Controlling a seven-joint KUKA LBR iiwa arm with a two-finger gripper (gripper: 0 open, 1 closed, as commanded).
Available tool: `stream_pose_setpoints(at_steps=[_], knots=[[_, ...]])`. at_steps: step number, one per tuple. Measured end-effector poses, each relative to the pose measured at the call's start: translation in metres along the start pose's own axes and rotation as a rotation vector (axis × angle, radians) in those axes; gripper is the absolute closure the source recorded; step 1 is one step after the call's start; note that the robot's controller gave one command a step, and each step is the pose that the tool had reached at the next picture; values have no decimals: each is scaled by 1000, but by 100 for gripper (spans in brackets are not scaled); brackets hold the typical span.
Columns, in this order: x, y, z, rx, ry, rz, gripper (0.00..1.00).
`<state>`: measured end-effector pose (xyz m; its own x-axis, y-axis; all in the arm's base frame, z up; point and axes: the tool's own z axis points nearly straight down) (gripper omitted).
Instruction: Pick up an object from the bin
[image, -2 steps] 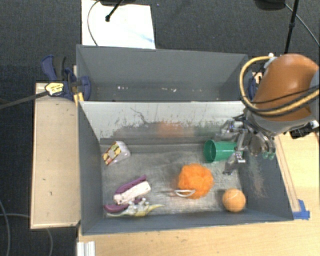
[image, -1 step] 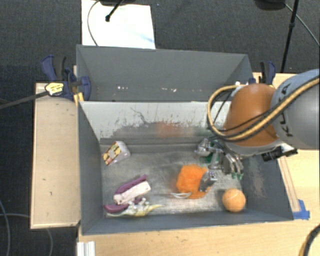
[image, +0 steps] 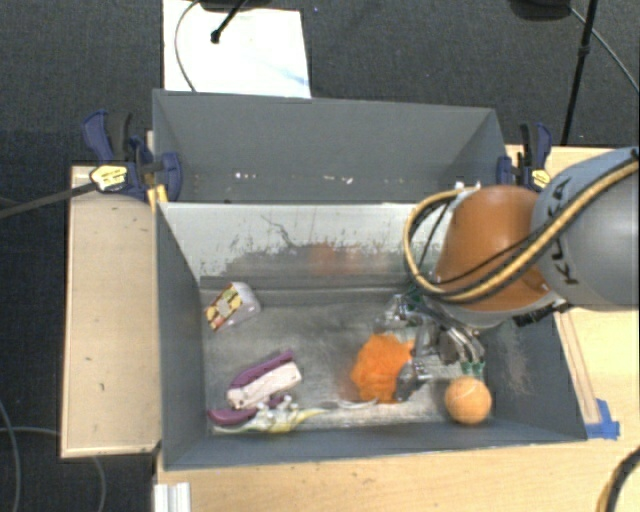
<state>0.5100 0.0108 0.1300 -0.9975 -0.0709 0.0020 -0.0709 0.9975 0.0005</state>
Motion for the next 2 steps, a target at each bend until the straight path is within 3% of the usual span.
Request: stream_pose_setpoints(at_steps=[1, 2], knots=[[2, 8, 0, 0, -4, 79, 0], [9, 0, 31, 0, -5, 261, 0]])
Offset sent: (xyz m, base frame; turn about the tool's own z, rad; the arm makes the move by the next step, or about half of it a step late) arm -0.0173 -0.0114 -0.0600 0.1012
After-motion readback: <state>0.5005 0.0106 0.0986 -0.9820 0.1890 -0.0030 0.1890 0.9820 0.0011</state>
